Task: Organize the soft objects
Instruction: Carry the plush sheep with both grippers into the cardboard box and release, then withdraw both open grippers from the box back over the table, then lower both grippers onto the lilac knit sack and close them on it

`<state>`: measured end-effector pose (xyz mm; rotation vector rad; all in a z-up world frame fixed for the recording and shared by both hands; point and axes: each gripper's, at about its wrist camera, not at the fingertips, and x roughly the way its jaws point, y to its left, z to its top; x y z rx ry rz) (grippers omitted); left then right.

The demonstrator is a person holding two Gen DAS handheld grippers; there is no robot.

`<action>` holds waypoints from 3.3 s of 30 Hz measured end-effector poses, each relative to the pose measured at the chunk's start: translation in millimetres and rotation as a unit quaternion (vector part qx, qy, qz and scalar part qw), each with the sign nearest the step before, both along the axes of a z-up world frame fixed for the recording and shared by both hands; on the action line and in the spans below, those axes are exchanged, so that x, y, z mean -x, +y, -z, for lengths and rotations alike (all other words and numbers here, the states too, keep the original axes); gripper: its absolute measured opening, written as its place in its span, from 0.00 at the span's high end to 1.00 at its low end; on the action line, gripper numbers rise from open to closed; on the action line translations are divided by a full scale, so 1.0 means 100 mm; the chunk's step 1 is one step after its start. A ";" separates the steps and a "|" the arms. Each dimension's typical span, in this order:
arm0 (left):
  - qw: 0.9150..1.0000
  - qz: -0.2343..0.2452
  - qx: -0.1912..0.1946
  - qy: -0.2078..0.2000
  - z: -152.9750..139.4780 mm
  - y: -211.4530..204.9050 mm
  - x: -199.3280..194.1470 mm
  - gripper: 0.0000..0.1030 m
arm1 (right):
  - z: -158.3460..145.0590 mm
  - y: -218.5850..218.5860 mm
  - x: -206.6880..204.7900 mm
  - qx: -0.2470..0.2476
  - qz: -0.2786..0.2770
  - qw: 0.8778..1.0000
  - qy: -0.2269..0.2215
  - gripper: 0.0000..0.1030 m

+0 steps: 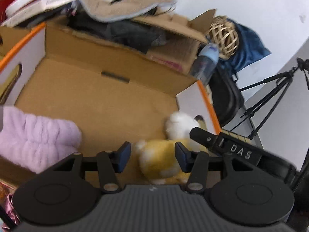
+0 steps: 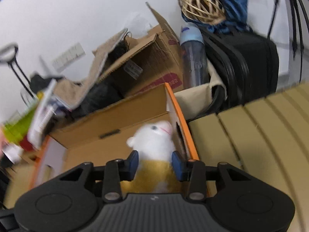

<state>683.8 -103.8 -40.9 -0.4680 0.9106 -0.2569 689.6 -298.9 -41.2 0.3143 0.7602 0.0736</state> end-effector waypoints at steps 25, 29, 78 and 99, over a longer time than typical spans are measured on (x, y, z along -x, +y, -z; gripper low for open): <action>0.945 -0.047 -0.211 -0.245 -2.19 1.01 2.53 0.10 | -2.09 0.20 2.26 0.077 -0.044 0.988 -0.127 0.24; 0.926 -0.058 -0.233 -0.292 -2.22 1.06 3.34 0.05 | -2.16 0.32 3.10 0.091 -0.042 0.978 -0.184 0.15; 0.920 -0.057 -0.230 -0.314 -1.02 1.20 5.48 0.00 | -0.57 0.63 5.51 0.074 -0.083 0.975 -0.190 0.11; 0.986 -0.075 -0.025 -0.148 -0.30 1.23 2.20 0.78 | 0.20 0.96 2.75 -0.065 -0.037 0.993 -0.087 0.37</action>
